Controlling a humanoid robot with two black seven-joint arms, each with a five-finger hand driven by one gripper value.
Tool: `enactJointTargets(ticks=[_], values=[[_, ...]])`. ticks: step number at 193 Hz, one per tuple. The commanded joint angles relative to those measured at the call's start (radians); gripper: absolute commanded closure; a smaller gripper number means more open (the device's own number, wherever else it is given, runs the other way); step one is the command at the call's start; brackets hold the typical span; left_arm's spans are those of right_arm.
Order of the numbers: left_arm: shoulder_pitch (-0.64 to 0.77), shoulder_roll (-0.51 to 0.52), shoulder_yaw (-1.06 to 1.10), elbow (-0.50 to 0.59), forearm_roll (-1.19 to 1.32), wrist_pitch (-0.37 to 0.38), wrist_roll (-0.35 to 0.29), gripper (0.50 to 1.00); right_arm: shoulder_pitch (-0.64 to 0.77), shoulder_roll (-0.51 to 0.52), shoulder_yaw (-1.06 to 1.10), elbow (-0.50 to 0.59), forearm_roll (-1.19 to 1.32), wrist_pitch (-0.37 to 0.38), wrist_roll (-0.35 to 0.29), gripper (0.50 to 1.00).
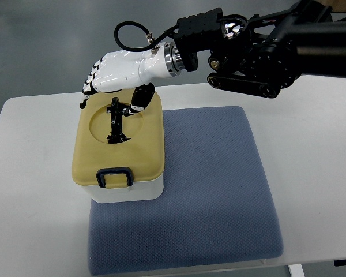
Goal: Open white storage box with right hand
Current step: 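Lower the right hand and close its fingers around the black lid handle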
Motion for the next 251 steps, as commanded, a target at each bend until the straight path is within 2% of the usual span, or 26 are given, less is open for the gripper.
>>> enactJointTargets(ticks=[1,32,46,116,152,187,198,236,251], values=[[0.001,0.0,0.0,0.0,0.0,0.0,0.0,0.5,0.001,0.012,-0.002,0.014,-0.035,-0.017,0.0,0.715],[0.001,0.0,0.0,0.0,0.0,0.0,0.0,0.5,-0.002,0.018,-0.017,0.014,-0.109,-0.05,0.0,0.744],[0.001,0.0,0.0,0.0,0.0,0.0,0.0,0.5,-0.004,0.018,-0.019,0.014,-0.115,-0.06,0.0,0.775],[0.001,0.0,0.0,0.0,0.0,0.0,0.0,0.5,-0.013,0.022,-0.022,0.013,-0.208,-0.074,0.0,0.787],[0.001,0.0,0.0,0.0,0.0,0.0,0.0,0.5,-0.014,0.022,-0.036,0.013,-0.219,-0.074,0.0,0.816],[-0.001,0.0,0.0,0.0,0.0,0.0,0.0,0.5,-0.014,0.022,-0.036,0.01,-0.25,-0.074,0.0,0.932],[0.001,0.0,0.0,0.0,0.0,0.0,0.0,0.5,-0.014,0.022,-0.036,0.008,-0.25,-0.074,0.0,1.0],[0.001,0.0,0.0,0.0,0.0,0.0,0.0,0.5,-0.014,0.022,-0.034,0.007,-0.251,-0.079,0.0,1.0],[0.001,0.0,0.0,0.0,0.0,0.0,0.0,0.5,-0.013,0.022,-0.032,0.007,-0.25,-0.103,0.0,1.0]])
